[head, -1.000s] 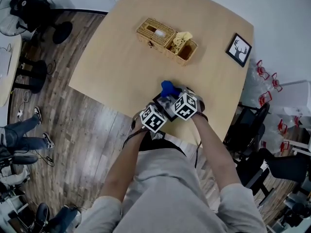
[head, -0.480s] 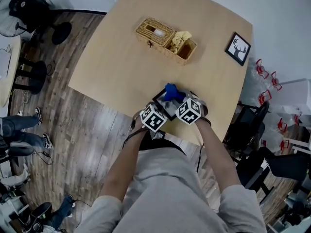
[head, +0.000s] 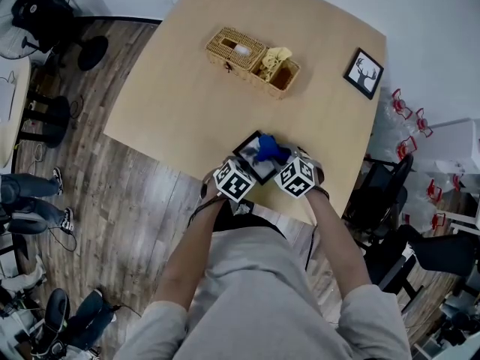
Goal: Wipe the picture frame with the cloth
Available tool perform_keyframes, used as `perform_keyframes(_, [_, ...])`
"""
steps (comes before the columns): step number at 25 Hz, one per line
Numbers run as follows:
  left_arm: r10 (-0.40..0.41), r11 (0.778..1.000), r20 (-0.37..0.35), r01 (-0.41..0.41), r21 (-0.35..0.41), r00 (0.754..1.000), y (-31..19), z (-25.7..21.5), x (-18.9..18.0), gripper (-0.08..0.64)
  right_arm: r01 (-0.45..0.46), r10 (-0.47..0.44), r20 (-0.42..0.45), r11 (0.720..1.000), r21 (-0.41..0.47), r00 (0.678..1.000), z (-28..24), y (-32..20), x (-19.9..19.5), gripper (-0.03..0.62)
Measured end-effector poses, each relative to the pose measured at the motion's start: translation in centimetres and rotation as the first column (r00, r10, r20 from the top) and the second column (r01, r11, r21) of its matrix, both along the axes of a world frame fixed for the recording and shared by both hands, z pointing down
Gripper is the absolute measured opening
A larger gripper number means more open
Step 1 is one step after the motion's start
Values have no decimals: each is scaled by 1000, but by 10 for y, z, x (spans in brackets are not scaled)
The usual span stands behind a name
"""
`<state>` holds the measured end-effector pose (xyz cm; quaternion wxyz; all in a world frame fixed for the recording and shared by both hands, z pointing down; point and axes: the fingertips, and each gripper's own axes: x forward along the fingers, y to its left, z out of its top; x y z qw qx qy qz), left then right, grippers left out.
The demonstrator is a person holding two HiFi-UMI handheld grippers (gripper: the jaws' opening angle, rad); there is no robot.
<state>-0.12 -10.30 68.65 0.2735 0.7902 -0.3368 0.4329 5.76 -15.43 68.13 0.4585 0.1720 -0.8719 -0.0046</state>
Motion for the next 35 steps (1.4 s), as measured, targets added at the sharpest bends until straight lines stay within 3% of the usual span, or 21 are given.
perform_keyframes(9, [-8,1000,2,8,14,1000,-1,-2,3,52,-23,23,9,999,-31,1000,1,15,21,95])
perform_keyframes(18, [-14,1000,12,14,23,1000,-2,-2,3,52,-100,106,68,991,-93,992,1,19,36,95])
perform_keyframes(26, [-14,1000,14,14,23,1000,-2,-2,2,52,-148,148,90,989,-9,985,-3,25,36,94])
perform_keyframes(35, [-19,1000,3,19,21,1000,-2,-2,2,52,-134,129,59,986,97,990,-4,35,35,94])
